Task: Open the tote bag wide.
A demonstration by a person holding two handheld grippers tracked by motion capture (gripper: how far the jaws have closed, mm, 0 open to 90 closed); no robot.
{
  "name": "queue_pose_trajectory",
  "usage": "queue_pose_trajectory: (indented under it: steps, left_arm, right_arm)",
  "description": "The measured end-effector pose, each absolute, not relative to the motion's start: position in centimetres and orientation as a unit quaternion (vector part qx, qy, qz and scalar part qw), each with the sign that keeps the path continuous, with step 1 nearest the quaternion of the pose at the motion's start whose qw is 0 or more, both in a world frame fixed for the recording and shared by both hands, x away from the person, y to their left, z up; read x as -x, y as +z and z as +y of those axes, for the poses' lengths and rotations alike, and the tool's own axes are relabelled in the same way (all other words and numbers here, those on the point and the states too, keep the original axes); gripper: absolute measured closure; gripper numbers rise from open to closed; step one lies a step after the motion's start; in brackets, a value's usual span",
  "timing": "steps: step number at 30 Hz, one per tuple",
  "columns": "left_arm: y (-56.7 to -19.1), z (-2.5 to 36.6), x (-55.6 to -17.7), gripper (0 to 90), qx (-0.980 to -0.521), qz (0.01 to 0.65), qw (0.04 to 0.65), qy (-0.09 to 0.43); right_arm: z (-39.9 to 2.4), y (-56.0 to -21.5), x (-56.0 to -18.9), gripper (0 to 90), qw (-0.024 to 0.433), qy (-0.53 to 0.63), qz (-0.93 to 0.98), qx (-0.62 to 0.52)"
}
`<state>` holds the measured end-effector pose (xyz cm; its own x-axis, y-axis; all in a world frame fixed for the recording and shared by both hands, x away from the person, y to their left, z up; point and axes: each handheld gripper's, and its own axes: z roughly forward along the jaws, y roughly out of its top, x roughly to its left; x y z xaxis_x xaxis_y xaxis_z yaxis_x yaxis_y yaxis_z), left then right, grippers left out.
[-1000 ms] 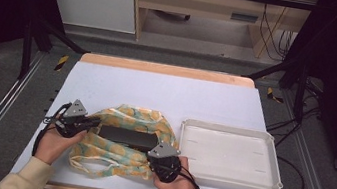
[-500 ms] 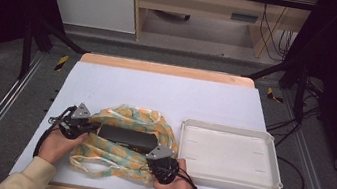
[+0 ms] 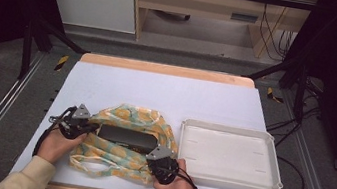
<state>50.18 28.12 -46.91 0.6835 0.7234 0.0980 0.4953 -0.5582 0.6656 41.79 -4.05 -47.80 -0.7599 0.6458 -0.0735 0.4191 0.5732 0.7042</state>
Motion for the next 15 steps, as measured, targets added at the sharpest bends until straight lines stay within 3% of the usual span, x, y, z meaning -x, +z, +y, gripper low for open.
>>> queue_pose_trajectory:
  steps: [15]
  left_arm:
    - [-47.16, 28.47, -50.21, 90.0, -0.859, 0.360, 0.318, 0.179]
  right_arm:
    - [-4.13, -47.82, -41.77, 90.0, 0.163, 0.345, 0.874, -0.302]
